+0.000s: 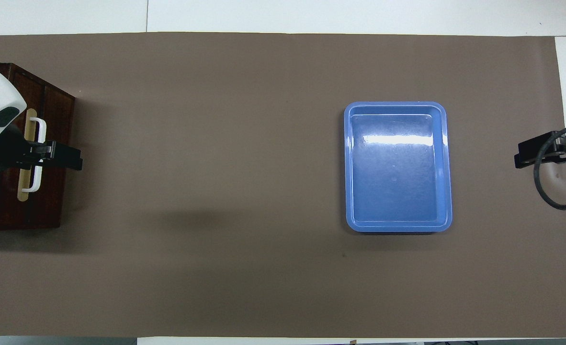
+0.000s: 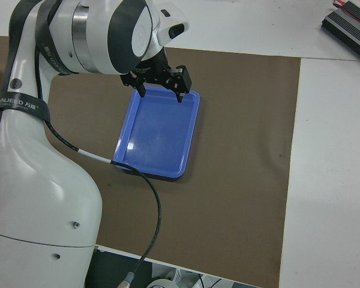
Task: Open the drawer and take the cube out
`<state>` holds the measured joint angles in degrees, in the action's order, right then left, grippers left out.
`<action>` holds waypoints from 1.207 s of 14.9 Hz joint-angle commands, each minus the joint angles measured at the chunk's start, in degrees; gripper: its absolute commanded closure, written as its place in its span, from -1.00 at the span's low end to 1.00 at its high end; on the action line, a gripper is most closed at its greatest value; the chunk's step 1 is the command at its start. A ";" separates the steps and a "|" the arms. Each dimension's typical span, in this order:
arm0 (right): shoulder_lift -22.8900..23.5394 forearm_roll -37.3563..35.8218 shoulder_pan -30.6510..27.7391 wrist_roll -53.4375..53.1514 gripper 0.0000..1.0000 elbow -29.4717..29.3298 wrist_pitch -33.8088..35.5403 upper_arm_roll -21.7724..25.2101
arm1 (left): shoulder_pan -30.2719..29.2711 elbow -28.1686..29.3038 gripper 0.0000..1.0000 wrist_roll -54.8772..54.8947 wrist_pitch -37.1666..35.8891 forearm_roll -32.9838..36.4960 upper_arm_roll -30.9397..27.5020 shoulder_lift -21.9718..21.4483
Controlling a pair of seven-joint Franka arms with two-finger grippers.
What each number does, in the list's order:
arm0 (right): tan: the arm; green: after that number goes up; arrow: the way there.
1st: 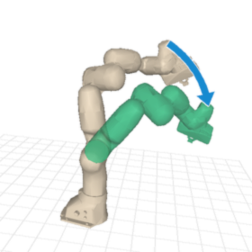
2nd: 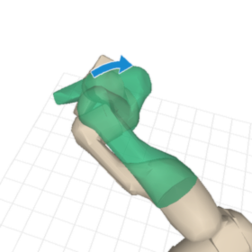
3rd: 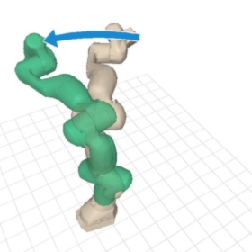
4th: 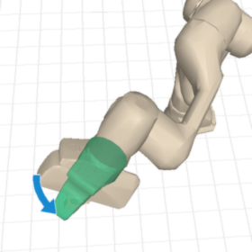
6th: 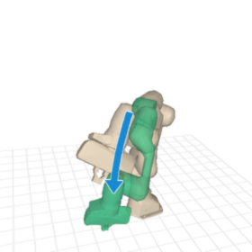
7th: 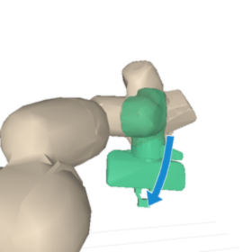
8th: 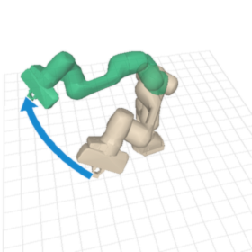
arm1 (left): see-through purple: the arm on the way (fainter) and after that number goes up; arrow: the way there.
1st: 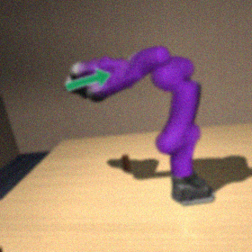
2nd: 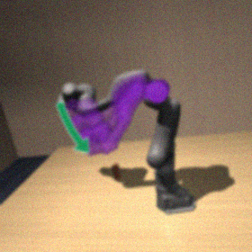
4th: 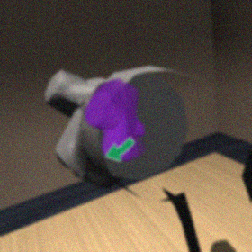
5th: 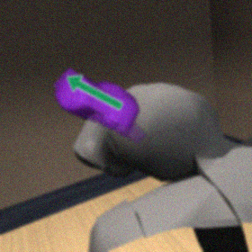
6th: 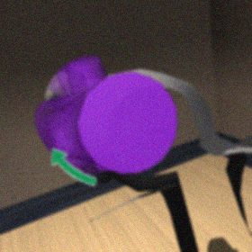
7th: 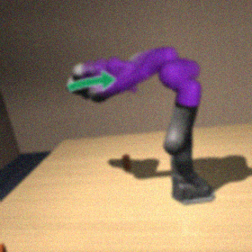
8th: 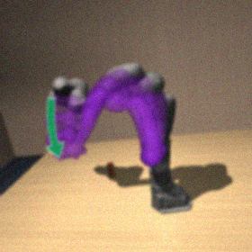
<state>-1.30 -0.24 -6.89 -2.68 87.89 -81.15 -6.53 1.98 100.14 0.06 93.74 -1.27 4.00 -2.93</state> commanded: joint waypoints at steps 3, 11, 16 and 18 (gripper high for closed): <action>-0.10 -1.35 -0.75 2.07 -1.00 0.00 -0.59 -0.50 | 0.31 0.40 -1.00 0.20 -1.02 -0.40 -0.57 -0.85; -0.10 -1.35 -0.75 2.07 -1.00 0.00 -0.59 -0.50 | 1.01 6.28 -1.00 1.17 7.49 7.59 -0.57 -1.12; -0.10 -1.35 -0.75 2.07 -1.00 0.00 -0.68 -0.50 | 0.14 11.82 -1.00 0.82 17.95 15.94 -0.57 1.95; -0.10 -1.26 -0.84 2.07 -1.00 0.09 -1.20 -0.42 | -2.05 13.93 -1.00 0.82 22.77 17.79 -0.57 3.19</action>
<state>-1.30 -0.24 -6.89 -2.68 87.89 -81.22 -6.53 1.72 111.27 0.58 111.54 14.23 3.59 -0.18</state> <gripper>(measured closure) 0.000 0.000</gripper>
